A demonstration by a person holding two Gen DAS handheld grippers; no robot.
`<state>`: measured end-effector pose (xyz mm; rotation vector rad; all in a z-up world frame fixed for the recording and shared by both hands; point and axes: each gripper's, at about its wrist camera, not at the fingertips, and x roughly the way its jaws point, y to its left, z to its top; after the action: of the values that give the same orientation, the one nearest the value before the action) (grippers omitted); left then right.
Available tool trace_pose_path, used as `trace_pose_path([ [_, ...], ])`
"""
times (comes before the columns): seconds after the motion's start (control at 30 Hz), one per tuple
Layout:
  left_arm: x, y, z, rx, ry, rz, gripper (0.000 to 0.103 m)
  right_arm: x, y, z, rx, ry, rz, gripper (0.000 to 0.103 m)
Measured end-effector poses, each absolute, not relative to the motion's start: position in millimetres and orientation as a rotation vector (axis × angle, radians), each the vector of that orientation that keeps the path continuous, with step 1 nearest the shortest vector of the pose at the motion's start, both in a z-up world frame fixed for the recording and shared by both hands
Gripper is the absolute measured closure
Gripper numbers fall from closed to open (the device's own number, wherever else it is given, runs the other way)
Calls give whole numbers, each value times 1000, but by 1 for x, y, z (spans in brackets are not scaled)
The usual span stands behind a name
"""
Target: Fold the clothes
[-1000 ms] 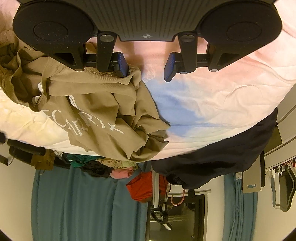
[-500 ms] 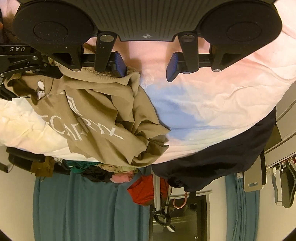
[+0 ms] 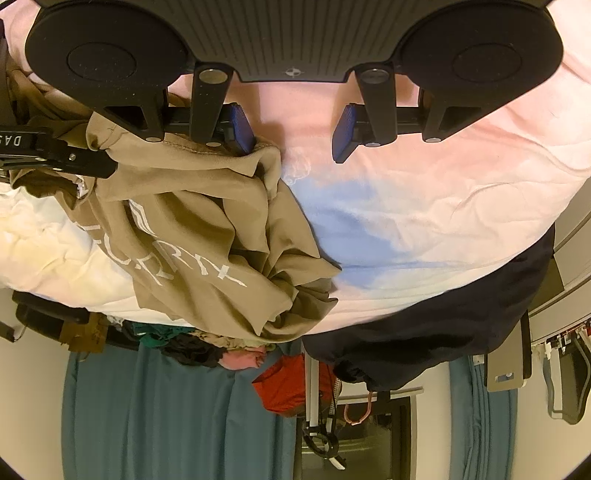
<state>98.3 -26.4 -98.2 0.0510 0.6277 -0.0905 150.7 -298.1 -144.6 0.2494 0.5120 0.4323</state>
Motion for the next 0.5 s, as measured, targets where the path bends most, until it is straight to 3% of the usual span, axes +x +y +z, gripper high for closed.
trace_pose_path([
  [0.33,100,-31,-102,63,643,-71,54,156,-337,-158,554,482,521,11],
  [0.5,103,-41,-112,131,667,-63,54,156,-397,-204,1125,284,681,11],
])
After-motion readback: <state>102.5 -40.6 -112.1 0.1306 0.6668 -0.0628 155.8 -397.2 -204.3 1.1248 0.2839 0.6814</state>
